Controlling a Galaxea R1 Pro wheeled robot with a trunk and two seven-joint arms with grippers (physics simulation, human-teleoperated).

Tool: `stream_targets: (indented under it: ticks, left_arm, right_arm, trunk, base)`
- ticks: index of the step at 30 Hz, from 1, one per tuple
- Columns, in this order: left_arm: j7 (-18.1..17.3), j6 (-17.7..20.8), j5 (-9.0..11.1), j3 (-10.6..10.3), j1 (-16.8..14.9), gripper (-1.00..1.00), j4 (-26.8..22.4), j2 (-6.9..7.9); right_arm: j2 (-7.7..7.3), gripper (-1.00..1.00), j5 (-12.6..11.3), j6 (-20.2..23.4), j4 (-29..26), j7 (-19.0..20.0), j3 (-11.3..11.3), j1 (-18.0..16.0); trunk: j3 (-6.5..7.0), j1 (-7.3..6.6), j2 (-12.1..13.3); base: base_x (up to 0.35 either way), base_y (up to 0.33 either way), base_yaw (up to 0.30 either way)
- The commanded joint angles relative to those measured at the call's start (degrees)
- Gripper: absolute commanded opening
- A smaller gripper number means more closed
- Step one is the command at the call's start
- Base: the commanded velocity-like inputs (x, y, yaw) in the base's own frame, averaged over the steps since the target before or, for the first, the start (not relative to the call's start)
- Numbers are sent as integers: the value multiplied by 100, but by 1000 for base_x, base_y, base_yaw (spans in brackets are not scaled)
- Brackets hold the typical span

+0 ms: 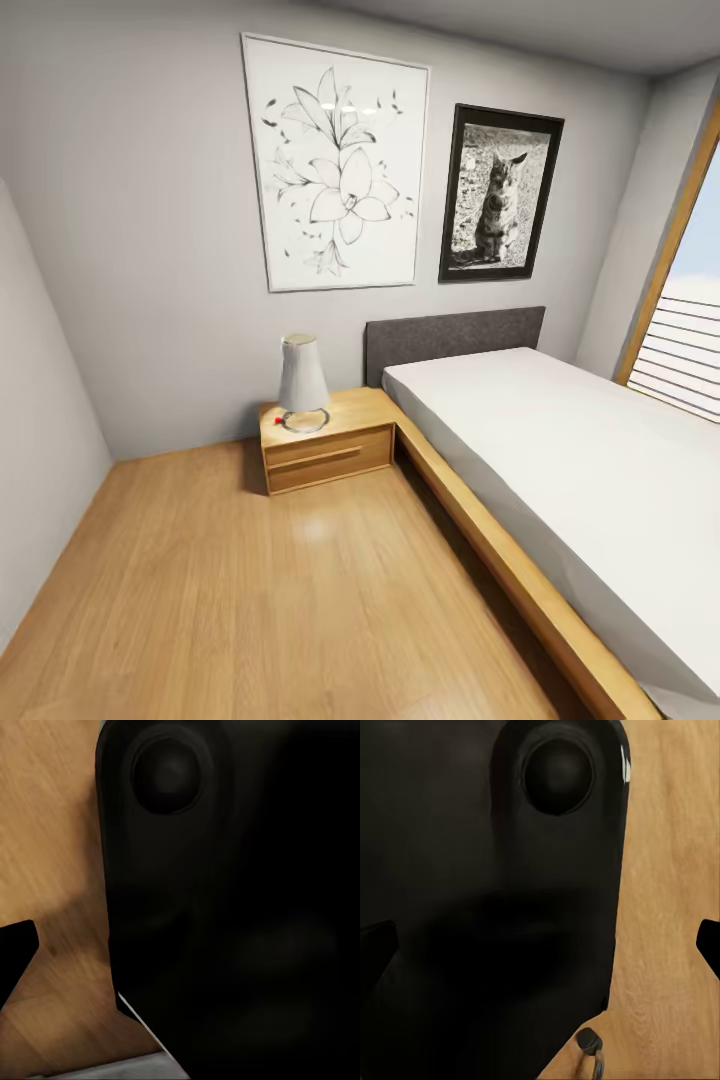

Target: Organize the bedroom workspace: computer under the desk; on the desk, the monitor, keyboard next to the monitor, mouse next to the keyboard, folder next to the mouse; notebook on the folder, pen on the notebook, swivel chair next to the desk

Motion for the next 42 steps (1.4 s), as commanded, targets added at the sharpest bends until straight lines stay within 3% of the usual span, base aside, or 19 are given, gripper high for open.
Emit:
stream_targets:
  ticks: [1,5,9,16,26,27,29,32,37,38,42]
  left_arm:
    - [0,0,0,0,-1,100,0,0]
    - [17,-9,-17,-5,-10,100,-97,-130]
    - [17,-9,-17,-9,-10,100,-126,-258]
    - [18,-9,-19,-16,-10,100,-149,-252]
    - [39,-89,2,-4,-10,100,-247,-236]
    - [41,-273,4,0,-10,100,-558,-220]
    - [48,-605,15,26,-10,100,-977,-130]
    - [50,-752,60,58,-10,100,-1292,-80]
    - [43,-867,210,84,-10,100,-1866,-43]
    - [39,-894,245,88,-11,100,-2046,-29]
    - [18,-961,269,92,-10,100,-2179,70]
  right_arm:
    - [0,100,0,0,0,0,0,-1]
    - [130,100,-18,-62,-4,-13,40,-18]
    - [119,100,-26,-106,-41,-19,29,-18]
    - [30,100,-25,-331,-21,-3,44,-18]
    - [102,100,-71,-652,-136,-31,10,-18]
    - [119,100,-74,-2025,-1122,-33,10,-18]
    - [137,100,-78,-2310,-1752,-36,9,-22]
    - [147,100,-126,-2456,-2109,-40,5,-29]
    - [152,100,-517,-2589,-2470,-41,2,-241]
    - [145,100,-769,-2633,-2476,-38,1,-424]
    - [144,100,-1017,-2975,-2156,-36,11,-611]
  trunk:
    - [-3,0,-1]
    - [69,-87,159]
    - [141,-175,320]
    - [267,-329,600]
    - [446,-549,1001]
    - [464,-571,1042]
    - [500,-615,1122]
    - [554,-680,1242]
    - [644,-790,1443]
    - [644,-790,1443]
    - [644,-790,1443]
  base:
    - [0,0,0]
    - [0,0,0]
    - [0,0,0]
    - [0,0,0]
    - [0,0,0]
    - [0,0,0]
    - [0,0,0]
    - [0,0,0]
    - [0,0,0]
    - [0,0,0]
    - [0,0,0]
